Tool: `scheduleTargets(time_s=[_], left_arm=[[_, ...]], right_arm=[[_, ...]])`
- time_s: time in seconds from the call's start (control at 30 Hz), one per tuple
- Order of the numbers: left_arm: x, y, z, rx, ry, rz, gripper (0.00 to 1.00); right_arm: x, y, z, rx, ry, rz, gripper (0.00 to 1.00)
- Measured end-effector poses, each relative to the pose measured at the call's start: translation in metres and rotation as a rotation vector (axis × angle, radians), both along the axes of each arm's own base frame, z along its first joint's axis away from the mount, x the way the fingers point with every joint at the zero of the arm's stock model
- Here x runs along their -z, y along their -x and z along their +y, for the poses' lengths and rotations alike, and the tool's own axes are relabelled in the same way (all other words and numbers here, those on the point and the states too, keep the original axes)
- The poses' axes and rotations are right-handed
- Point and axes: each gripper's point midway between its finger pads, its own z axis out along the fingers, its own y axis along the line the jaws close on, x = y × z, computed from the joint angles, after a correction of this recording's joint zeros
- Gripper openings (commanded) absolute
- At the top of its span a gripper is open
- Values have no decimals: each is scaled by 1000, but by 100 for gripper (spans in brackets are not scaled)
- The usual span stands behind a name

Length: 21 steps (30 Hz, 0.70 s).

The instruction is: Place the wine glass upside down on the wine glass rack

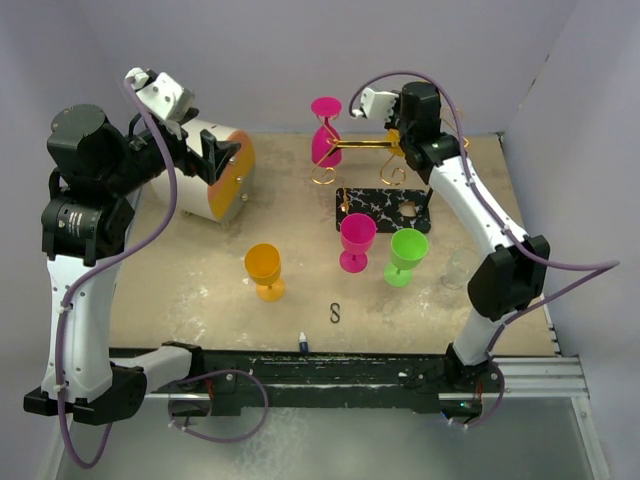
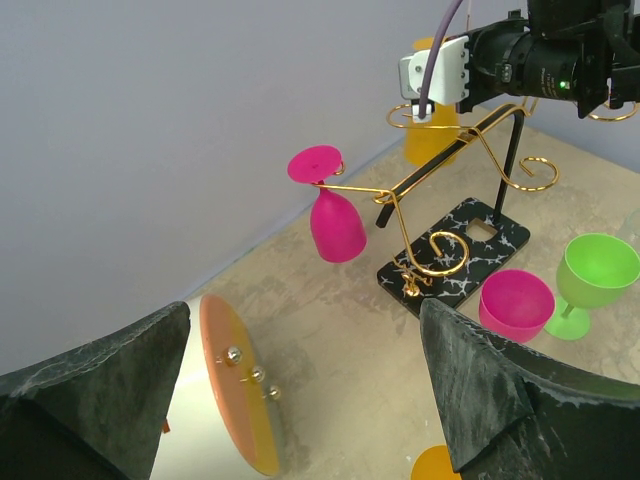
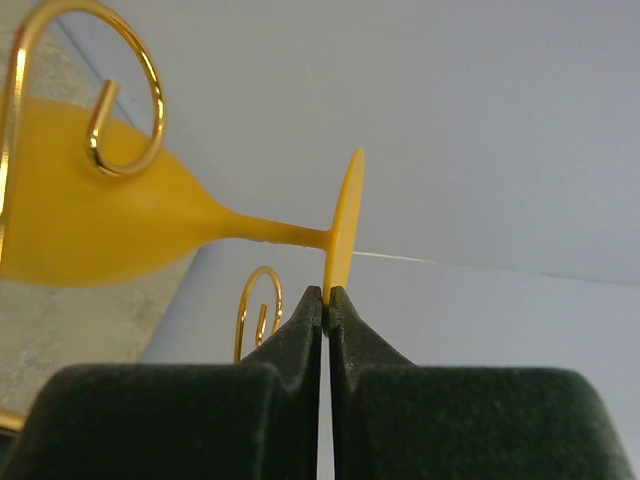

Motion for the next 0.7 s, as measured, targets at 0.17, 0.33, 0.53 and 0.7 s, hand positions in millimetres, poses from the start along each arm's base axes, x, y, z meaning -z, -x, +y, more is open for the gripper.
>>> scheduleTargets(time_s=[0.17,0.33,0.53,0.7], left_arm=[[0,0,0,1,0,1,99],[0,0,0,3,0,1,99],[1,2,0,4,-3,3,99],[2,2,0,4,-9,1,99]], right_arm=[[-1,8,13,-38,8,13,0],[2,12,22,-61,27,34,0],[5,15,32,-84,42,45,0],[8,16,43,-106,49,54,0]])
